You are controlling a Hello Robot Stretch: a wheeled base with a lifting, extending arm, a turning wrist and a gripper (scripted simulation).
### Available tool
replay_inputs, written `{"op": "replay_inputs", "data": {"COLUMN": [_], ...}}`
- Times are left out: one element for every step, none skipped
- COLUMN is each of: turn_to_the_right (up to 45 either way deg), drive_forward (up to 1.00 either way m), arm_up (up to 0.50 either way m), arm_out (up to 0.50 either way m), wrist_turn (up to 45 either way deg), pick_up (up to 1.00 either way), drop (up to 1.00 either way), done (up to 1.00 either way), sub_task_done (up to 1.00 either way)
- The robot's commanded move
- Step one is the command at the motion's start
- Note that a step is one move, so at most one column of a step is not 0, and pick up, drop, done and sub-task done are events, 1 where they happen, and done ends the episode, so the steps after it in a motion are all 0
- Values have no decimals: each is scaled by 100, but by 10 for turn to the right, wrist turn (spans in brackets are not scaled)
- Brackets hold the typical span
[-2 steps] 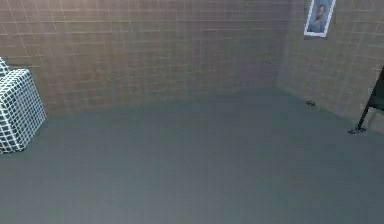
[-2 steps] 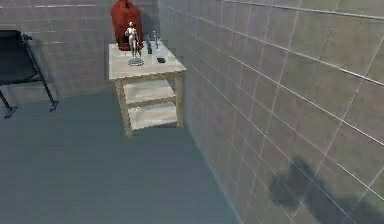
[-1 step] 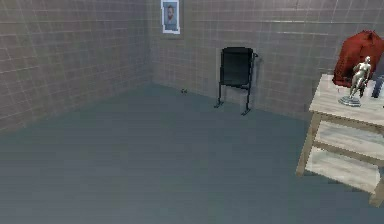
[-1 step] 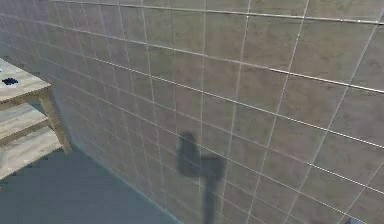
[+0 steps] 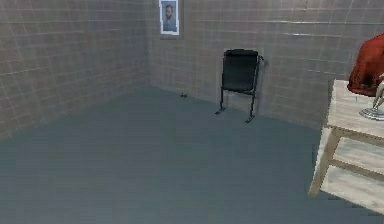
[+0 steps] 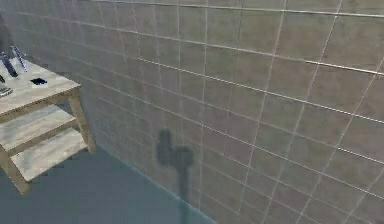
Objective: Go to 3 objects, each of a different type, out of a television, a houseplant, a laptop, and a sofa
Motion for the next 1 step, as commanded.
{"op": "replay_inputs", "data": {"turn_to_the_right": [-450], "drive_forward": [0], "arm_up": [0], "arm_out": [0], "wrist_turn": [0], "pick_up": [0], "drop": [0], "done": [0], "sub_task_done": [0]}}
